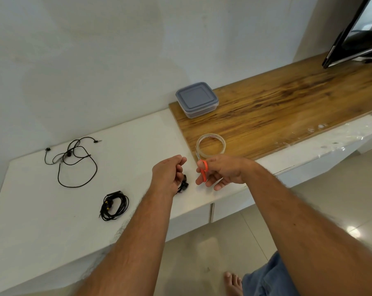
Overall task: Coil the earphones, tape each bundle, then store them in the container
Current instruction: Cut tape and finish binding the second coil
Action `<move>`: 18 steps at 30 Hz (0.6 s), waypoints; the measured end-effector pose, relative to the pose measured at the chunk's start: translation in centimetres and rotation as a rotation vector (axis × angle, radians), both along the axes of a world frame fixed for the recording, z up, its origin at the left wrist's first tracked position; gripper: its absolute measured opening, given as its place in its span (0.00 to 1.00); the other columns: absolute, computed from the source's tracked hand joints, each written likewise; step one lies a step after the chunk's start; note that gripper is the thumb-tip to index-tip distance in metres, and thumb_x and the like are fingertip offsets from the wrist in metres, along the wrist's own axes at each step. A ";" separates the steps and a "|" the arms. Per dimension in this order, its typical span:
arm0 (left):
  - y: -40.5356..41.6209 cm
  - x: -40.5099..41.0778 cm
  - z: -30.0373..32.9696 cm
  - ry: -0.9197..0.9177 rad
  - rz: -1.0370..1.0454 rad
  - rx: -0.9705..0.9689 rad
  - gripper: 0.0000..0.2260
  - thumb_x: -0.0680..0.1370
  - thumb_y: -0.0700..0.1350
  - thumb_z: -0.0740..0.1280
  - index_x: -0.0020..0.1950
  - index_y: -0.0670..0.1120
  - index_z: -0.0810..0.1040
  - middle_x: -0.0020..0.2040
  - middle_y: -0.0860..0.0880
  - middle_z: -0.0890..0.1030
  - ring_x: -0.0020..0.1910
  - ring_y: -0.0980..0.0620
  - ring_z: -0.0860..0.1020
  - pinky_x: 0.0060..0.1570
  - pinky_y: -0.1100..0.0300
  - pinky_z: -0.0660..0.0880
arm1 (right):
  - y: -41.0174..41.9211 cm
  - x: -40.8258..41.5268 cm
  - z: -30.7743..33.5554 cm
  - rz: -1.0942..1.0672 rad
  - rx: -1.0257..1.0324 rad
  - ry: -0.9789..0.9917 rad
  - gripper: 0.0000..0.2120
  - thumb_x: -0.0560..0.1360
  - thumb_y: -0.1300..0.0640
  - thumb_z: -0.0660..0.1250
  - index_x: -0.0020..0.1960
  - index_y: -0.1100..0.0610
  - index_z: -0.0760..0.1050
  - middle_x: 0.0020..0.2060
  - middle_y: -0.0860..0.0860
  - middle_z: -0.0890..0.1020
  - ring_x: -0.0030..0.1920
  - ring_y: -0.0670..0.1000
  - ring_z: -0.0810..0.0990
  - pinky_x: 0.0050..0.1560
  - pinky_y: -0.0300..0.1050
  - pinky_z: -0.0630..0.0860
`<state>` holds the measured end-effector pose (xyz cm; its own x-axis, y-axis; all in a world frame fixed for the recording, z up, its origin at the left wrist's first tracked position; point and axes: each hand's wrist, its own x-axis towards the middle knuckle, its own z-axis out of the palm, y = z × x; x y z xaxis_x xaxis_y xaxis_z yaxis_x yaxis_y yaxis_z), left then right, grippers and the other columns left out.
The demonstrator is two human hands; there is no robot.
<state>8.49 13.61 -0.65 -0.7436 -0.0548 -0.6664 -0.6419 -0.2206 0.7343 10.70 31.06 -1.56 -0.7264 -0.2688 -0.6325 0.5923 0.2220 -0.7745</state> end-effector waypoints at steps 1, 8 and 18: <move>-0.1 0.0 0.0 0.009 -0.003 -0.013 0.04 0.77 0.38 0.67 0.42 0.41 0.79 0.43 0.46 0.83 0.26 0.59 0.71 0.20 0.70 0.67 | 0.0 0.0 0.0 -0.014 -0.002 0.015 0.20 0.78 0.45 0.66 0.60 0.60 0.75 0.49 0.56 0.86 0.38 0.48 0.80 0.38 0.43 0.78; -0.2 0.1 -0.3 0.120 -0.017 -0.137 0.03 0.77 0.38 0.67 0.47 0.42 0.81 0.42 0.47 0.83 0.29 0.59 0.73 0.24 0.68 0.70 | 0.5 0.0 -0.2 -0.056 0.073 0.115 0.18 0.73 0.48 0.73 0.55 0.60 0.80 0.44 0.55 0.86 0.34 0.47 0.78 0.36 0.42 0.78; -0.4 -0.1 -0.6 0.204 -0.024 -0.206 0.05 0.77 0.36 0.66 0.45 0.45 0.80 0.43 0.47 0.83 0.31 0.58 0.75 0.29 0.66 0.72 | 0.5 -0.1 0.0 -0.066 0.212 0.245 0.16 0.71 0.49 0.75 0.49 0.61 0.83 0.42 0.55 0.87 0.32 0.46 0.79 0.35 0.41 0.78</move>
<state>8.36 13.22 -1.29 -0.8640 -0.1542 -0.4793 -0.4793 -0.0395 0.8768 10.63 31.51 -1.58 -0.8755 -0.0972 -0.4734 0.4124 0.3604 -0.8367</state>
